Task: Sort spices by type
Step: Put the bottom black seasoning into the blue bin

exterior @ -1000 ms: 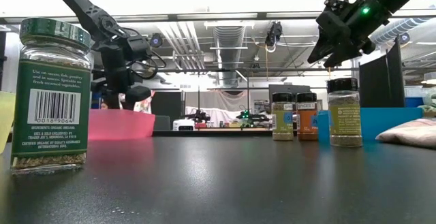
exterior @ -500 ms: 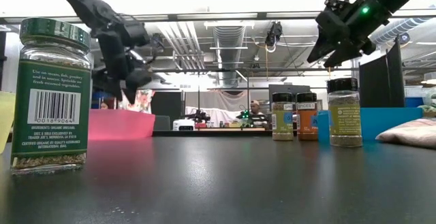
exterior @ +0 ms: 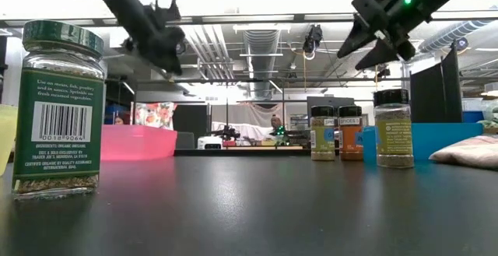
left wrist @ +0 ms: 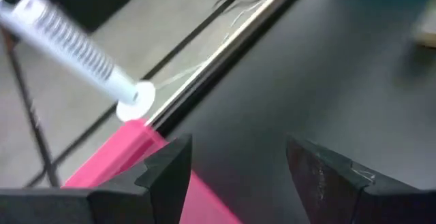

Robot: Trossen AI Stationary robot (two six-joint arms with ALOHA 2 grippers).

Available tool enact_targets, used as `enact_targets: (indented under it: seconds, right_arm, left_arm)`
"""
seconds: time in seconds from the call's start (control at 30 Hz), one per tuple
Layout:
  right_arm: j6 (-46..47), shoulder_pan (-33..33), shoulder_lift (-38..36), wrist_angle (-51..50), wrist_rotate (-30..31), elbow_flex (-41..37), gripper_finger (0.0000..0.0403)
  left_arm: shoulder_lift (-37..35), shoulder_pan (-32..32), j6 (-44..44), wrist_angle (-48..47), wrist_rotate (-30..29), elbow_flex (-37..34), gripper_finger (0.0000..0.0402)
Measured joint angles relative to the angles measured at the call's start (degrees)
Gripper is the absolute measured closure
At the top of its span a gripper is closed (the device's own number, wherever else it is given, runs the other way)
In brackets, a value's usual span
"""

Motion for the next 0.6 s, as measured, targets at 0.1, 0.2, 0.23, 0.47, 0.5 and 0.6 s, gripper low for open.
enact_targets:
  seconds: [0.1, 0.2, 0.23, 0.47, 0.5, 0.6]
  right_arm:
    - [-0.5, 0.0, 2.4, 0.1, -3.9, 2.2, 0.0049]
    - [-1.7, 0.2, 5.6, -1.3, -8.6, 4.7, 0.0049]
    - [-1.9, 0.3, 6.7, -2.9, -10.1, 6.0, 0.0049]
    - [4.5, 1.1, 15.4, -32.6, -17.0, 21.6, 0.0049]
    - [6.7, 1.6, 16.8, -37.6, -17.5, 24.1, 0.0049]
    - [12.9, 3.3, 21.0, -50.6, -20.6, 30.3, 0.0049]
  left_arm:
    - [-0.7, -6.6, 0.0, 0.0, -1.4, 0.0, 0.0182]
    - [-1.0, -11.4, 0.0, -0.4, -3.3, 0.0, 0.0182]
    - [-1.0, -12.7, -0.1, -0.4, -3.4, 0.0, 0.0182]
    - [-1.0, -18.6, -0.4, -0.5, -3.4, 0.0, 0.0182]
    - [-1.0, -18.8, -0.5, -0.5, -3.4, 0.0, 0.0182]
    - [-1.0, -19.0, -0.8, -0.4, -3.4, 0.0, 0.0182]
